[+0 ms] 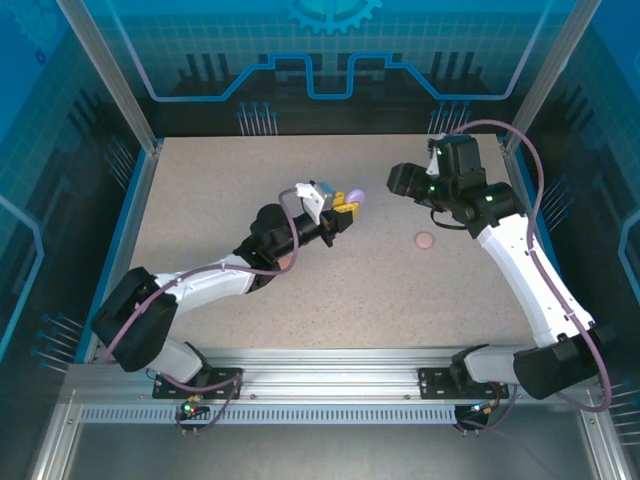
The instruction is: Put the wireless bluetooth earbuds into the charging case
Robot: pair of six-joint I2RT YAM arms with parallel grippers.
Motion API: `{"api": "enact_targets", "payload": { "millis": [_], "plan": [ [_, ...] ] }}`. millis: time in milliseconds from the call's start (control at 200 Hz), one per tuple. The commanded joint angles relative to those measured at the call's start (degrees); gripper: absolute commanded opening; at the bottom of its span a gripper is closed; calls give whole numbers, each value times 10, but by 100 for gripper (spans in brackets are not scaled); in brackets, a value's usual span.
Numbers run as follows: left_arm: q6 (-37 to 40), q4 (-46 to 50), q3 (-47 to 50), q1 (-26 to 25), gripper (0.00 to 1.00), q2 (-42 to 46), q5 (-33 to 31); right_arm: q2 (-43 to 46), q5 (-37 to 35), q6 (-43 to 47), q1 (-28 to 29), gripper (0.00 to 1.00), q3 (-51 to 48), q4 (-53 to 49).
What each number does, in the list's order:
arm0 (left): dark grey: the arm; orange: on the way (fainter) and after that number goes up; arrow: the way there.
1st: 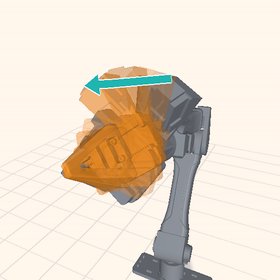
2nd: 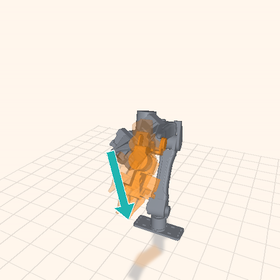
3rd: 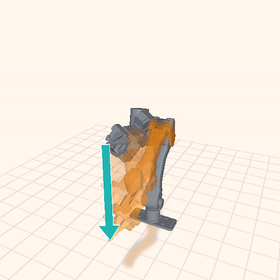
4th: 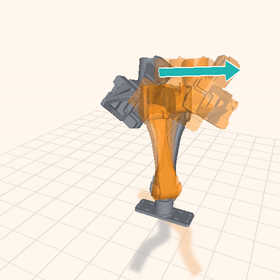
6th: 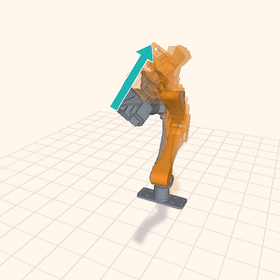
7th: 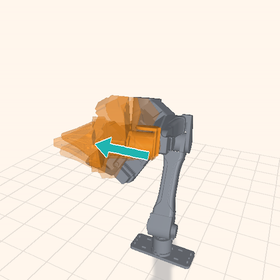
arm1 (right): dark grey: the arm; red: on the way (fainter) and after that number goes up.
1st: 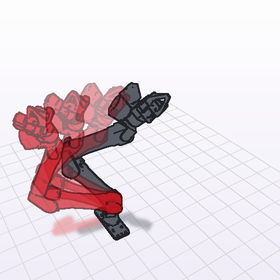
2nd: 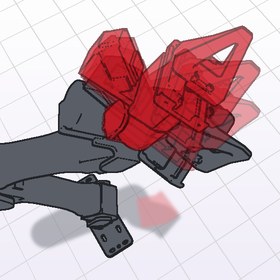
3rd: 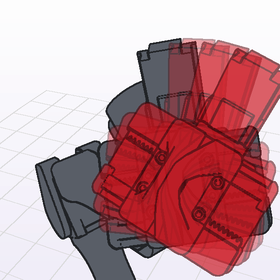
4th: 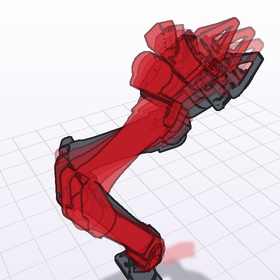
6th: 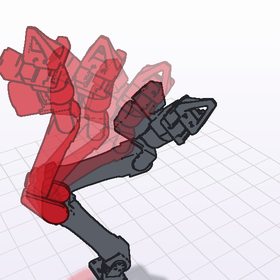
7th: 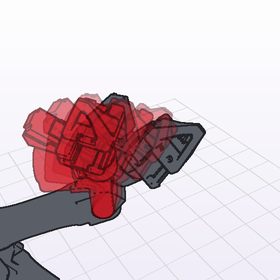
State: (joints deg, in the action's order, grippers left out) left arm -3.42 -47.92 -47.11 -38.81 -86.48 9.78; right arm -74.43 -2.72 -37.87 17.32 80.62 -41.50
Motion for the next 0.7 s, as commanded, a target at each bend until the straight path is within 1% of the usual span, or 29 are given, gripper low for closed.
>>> {"api": "enact_targets", "payload": {
  "millis": [0,80,230,275,365,465,540,695],
  "plan": [
    [-90,50,-40,-14,0,-32,-15,14,-38,-43,-31,72,-57,14],
    [-138,88,-65,-24,0,-66,-19,18,-52,-47,-42,72,-100,27],
    [-235,97,-97,-47,0,-144,-60,14,-54,-56,-64,72,-167,47],
    [-276,103,-109,-53,0,-170,-76,14,-57,-59,-69,72,-184,51],
    [-347,117,-142,-57,0,-220,-79,20,-62,-62,-84,73,-213,61],
    [-407,164,-196,-63,0,-272,-79,32,-32,-73,-115,73,-244,76],
    [-436,209,-238,-66,0,-307,-88,41,-8,-76,-138,73,-260,84],
    [-504,299,-311,-67,0,-361,-110,55,20,-73,-162,73,-276,92]
  ]
}}
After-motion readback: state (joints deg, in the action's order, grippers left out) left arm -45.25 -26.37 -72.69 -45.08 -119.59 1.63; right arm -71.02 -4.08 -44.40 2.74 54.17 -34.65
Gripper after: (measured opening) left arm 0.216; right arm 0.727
